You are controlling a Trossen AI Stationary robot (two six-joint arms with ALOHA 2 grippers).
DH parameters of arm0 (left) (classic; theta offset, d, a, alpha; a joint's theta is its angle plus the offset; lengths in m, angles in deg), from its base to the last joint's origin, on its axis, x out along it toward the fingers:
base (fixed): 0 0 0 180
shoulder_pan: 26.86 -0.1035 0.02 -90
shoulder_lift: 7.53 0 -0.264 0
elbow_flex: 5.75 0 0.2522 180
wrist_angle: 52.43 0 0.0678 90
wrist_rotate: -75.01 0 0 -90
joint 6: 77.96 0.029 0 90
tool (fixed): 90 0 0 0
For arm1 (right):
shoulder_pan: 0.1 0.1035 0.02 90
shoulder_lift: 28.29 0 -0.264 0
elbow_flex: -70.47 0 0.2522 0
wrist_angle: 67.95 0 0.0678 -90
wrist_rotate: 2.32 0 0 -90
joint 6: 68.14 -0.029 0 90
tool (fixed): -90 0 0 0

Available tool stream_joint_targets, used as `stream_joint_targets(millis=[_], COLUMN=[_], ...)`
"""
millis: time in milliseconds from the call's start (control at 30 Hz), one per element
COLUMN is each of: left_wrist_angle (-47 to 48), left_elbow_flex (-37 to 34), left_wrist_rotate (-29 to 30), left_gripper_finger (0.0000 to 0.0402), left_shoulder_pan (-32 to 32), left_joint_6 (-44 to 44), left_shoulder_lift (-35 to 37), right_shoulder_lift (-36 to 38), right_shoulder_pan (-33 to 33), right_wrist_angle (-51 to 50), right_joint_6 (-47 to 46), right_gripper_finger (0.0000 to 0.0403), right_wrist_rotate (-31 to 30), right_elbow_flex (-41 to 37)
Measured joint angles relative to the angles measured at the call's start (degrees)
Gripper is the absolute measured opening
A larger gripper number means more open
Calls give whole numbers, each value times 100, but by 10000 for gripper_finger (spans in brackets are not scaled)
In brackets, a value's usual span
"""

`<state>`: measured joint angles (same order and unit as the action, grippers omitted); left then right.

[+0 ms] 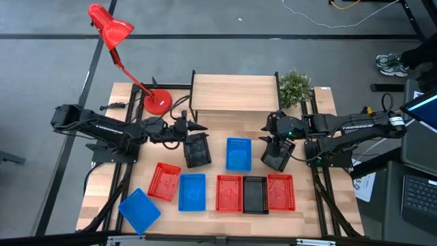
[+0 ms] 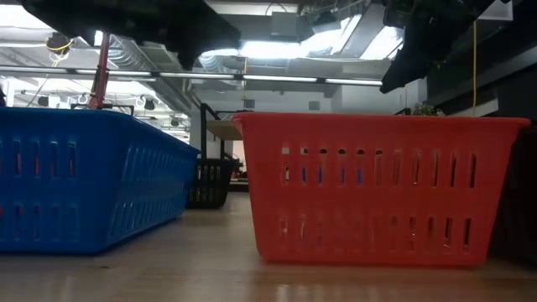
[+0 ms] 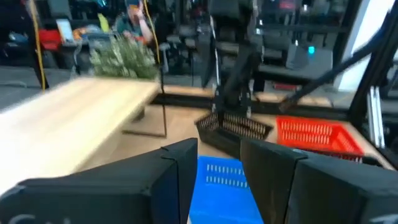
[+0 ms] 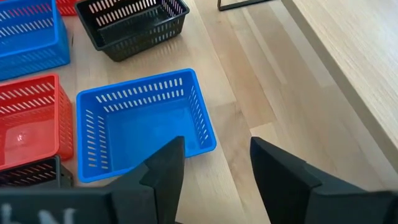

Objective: Stack baskets on shelf by color
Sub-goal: Put the top right black bin on the shelf

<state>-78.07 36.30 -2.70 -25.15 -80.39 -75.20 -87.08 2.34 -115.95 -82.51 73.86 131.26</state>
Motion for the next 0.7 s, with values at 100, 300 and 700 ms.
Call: stream_joint_targets(millis=[100, 300, 700], left_wrist_angle=[-187, -235, 113], left_elbow_flex=[-6, -6, -8], left_wrist_rotate=[1, 4, 5], left_gripper_finger=[116, 116, 116], left_shoulder_pan=[-8, 9, 158], left_joint_6=[0, 0, 155], left_shoulder_lift=[-319, -625, -860], right_shoulder_lift=[0, 0, 2], right_shoulder_pan=[-1, -2, 0], right_wrist_angle=[0, 0, -11], right_joint_6=[-9, -16, -321], right_gripper_finger=[183, 183, 178], right_wrist_rotate=[-1, -2, 156], right_elbow_flex=[0, 0, -764])
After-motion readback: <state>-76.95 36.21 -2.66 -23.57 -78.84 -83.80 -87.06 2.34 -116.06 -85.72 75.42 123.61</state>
